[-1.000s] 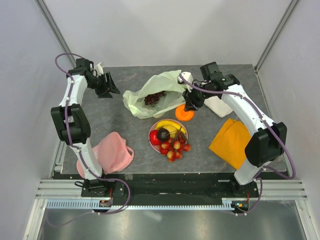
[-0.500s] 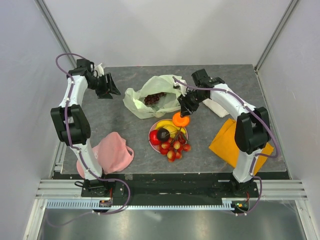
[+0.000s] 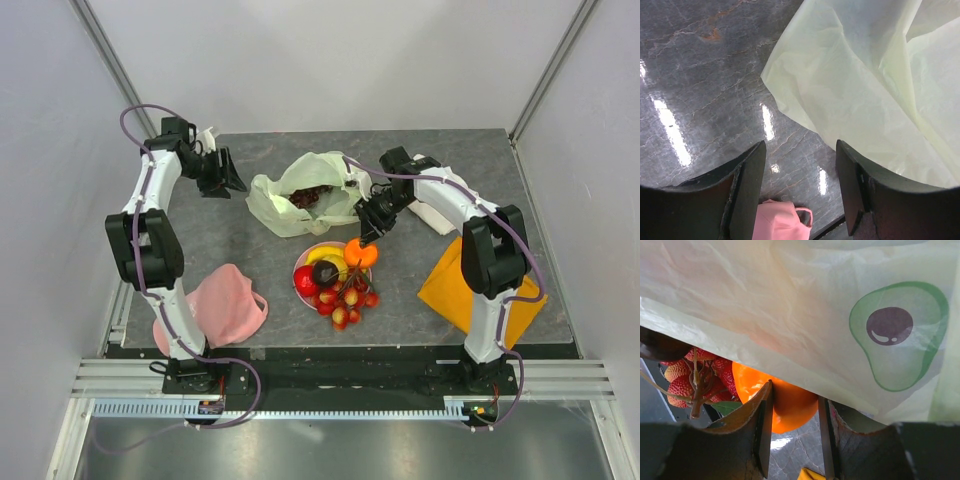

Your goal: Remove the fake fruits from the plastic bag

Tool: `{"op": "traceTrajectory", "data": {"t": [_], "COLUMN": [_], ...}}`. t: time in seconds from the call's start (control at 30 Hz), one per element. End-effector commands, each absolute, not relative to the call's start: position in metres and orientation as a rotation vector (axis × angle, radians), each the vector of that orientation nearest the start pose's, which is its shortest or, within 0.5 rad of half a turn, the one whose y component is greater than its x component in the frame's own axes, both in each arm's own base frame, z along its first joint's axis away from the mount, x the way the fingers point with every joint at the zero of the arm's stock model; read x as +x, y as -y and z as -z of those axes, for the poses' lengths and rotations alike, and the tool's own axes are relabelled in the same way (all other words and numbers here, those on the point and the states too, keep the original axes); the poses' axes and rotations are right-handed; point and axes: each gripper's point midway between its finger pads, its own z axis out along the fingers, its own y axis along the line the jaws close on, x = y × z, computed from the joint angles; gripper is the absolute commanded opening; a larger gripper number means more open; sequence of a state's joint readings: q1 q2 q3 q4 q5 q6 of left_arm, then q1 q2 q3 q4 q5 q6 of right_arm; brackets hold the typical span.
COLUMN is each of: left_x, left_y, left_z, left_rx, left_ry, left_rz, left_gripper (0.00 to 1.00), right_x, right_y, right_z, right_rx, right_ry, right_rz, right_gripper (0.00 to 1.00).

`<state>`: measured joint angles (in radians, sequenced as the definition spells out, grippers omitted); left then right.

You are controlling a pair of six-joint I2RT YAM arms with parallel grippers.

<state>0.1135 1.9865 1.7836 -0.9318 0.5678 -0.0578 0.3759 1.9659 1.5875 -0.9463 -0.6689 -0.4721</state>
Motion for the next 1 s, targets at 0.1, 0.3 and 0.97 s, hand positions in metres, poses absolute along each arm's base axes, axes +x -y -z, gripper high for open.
{"op": "traceTrajectory", "data": {"t": [0.1,0.3,0.97], "left_x": [0.446,0.449,0.454], "left_y": [0.055,0.056,0.058], "left_z": [-0.149,-0.148,-0.158], "left_rx": [0.049,0.057,0.078], "left_ry": [-2.594,-2.595,-2.570], "left_rz": [0.699,0.691,0.679], "left_gripper": [0.65,0.65,0.65], "right_x": [0.329,0.330,0.376], "right_y": [-0.237,-0.234,-0.155], "right_z": [-0.098,-0.095,-0.155], "right_rx": [-1.227,-1.197,-0.978], "right_ry": [-2.436,-2.465,-2.332], "right_rz": [-0.972,-0.967,-0.402], "right_gripper": [0.42,0.98,0.98]}}
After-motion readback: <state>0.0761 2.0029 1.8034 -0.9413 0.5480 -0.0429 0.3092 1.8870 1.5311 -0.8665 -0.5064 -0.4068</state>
